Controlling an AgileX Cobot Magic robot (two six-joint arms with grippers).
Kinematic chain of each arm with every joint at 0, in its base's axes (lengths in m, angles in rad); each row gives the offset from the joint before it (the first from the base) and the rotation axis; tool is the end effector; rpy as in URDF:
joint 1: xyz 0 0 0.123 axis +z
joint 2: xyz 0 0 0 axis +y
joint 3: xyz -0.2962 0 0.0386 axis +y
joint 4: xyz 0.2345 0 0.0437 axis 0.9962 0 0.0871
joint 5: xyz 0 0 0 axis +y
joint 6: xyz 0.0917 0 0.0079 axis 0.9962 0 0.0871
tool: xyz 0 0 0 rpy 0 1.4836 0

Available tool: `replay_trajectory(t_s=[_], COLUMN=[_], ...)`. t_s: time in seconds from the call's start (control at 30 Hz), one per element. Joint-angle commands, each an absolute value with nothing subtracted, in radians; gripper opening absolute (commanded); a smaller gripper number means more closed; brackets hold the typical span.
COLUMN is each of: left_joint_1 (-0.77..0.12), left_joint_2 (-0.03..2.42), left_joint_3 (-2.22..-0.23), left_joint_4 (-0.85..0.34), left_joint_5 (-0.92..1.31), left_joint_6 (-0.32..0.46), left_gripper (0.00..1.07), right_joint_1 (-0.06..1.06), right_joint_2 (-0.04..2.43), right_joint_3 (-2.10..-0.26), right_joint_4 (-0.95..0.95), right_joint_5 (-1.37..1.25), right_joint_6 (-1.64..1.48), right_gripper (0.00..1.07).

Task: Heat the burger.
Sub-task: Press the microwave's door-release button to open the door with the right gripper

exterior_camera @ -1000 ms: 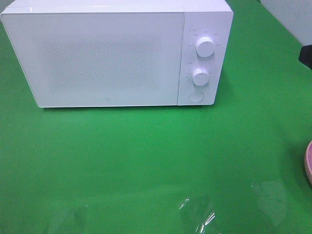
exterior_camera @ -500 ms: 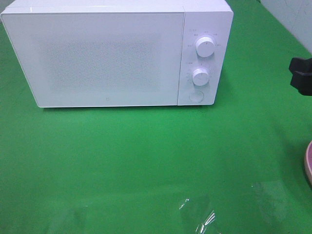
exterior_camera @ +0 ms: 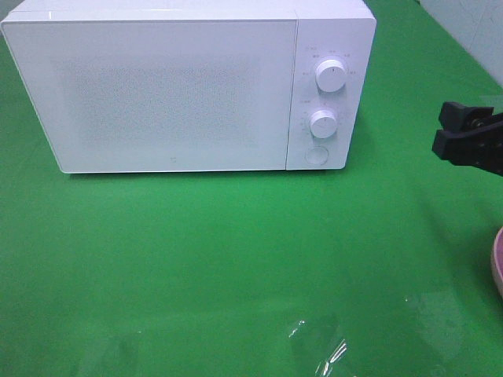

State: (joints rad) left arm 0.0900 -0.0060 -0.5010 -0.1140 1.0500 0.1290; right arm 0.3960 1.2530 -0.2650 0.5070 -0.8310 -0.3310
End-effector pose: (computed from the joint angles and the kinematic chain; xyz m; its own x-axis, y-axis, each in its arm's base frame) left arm -0.0294 -0.0118 0.2717 -0.4348 0.0327 -0.8999 0.0303 0.9993 0.0217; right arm 0.1924 0.0447 0.2329 -0.1268 -0.0254 -0.9916 -0.0288 0.9993 -0.0219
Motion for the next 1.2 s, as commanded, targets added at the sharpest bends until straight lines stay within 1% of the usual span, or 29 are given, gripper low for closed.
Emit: replay_trajectory(t_s=[0.03, 0.07, 0.1, 0.13, 0.17, 0.2, 0.23, 0.3, 0.33, 0.37, 0.4, 0.43, 0.47, 0.5, 0.6, 0.77, 0.97, 1.13, 1.17, 1.2], left_joint_1=[0.094, 0.094, 0.094, 0.094, 0.094, 0.094, 0.094, 0.094, 0.094, 0.094, 0.094, 0.094, 0.094, 0.094, 0.094, 0.094, 0.094, 0.094, 0.094, 0.094], left_joint_2=[-0.029, -0.029, -0.029, -0.029, -0.029, -0.029, -0.029, -0.029, -0.029, -0.029, -0.029, -0.029, -0.029, -0.029, -0.029, -0.029, -0.029, -0.029, -0.029, -0.029], left_joint_3=[-0.497, -0.497, -0.497, -0.497, -0.497, -0.497, -0.497, -0.497, -0.497, -0.497, -0.497, -0.497, -0.497, -0.497, -0.497, -0.497, -0.497, -0.497, -0.497, -0.497], left_joint_4=[-0.120, -0.120, -0.120, -0.120, -0.120, -0.120, -0.120, -0.120, -0.120, -0.120, -0.120, -0.120, -0.120, -0.120, -0.120, -0.120, -0.120, -0.120, -0.120, -0.120], left_joint_5=[1.040, 1.040, 1.040, 1.040, 1.040, 1.040, 1.040, 1.040, 1.040, 1.040, 1.040, 1.040, 1.040, 1.040, 1.040, 1.040, 1.040, 1.040, 1.040, 1.040], left_joint_6=[0.131, 0.131, 0.131, 0.131, 0.131, 0.131, 0.131, 0.131, 0.131, 0.131, 0.131, 0.131, 0.131, 0.131, 0.131, 0.131, 0.131, 0.131, 0.131, 0.131], left_gripper=[1.00, 1.00, 1.00, 1.00, 1.00, 1.00, 1.00, 1.00, 1.00, 1.00, 1.00, 1.00, 1.00, 1.00, 1.00, 1.00, 1.00, 1.00, 1.00, 1.00], right_joint_1=[0.513, 0.543, 0.543, 0.599, 0.599, 0.644, 0.644, 0.707, 0.707, 0.744, 0.744, 0.780, 0.780, 0.808, 0.844, 0.884, 0.892, 0.892, 0.892, 0.892], right_joint_2=[1.310, 1.327, 1.327, 1.362, 1.362, 1.395, 1.395, 1.443, 1.443, 1.474, 1.474, 1.505, 1.505, 1.532, 1.572, 1.631, 1.669, 1.669, 1.669, 1.669], right_joint_3=[-0.264, -0.264, -0.264, -0.264, -0.264, -0.267, -0.267, -0.279, -0.279, -0.288, -0.288, -0.302, -0.302, -0.317, -0.342, -0.383, -0.417, -0.424, -0.424, -0.424], right_joint_4=[0.640, 0.664, 0.664, 0.706, 0.706, 0.751, 0.751, 0.817, 0.817, 0.844, 0.844, 0.864, 0.864, 0.880, 0.903, 0.904, 0.902, 0.902, 0.902, 0.902], right_joint_5=[-0.951, -0.970, -0.970, -1.005, -1.005, -1.030, -1.030, -1.059, -1.059, -1.071, -1.071, -1.080, -1.080, -1.082, -1.083, -1.083, -1.071, -1.074, -1.070, -1.070], right_joint_6=[-0.397, -0.401, -0.401, -0.401, -0.401, -0.402, -0.402, -0.403, -0.403, -0.403, -0.403, -0.403, -0.403, -0.403, -0.403, -0.403, -0.386, -0.276, -0.186, -0.186], right_gripper=[0.73, 0.73, 0.73, 0.73, 0.73, 0.73, 0.73, 0.73, 0.73, 0.73, 0.73, 0.73, 0.73, 0.73, 0.73, 0.73, 0.73, 0.73, 0.71, 0.71])
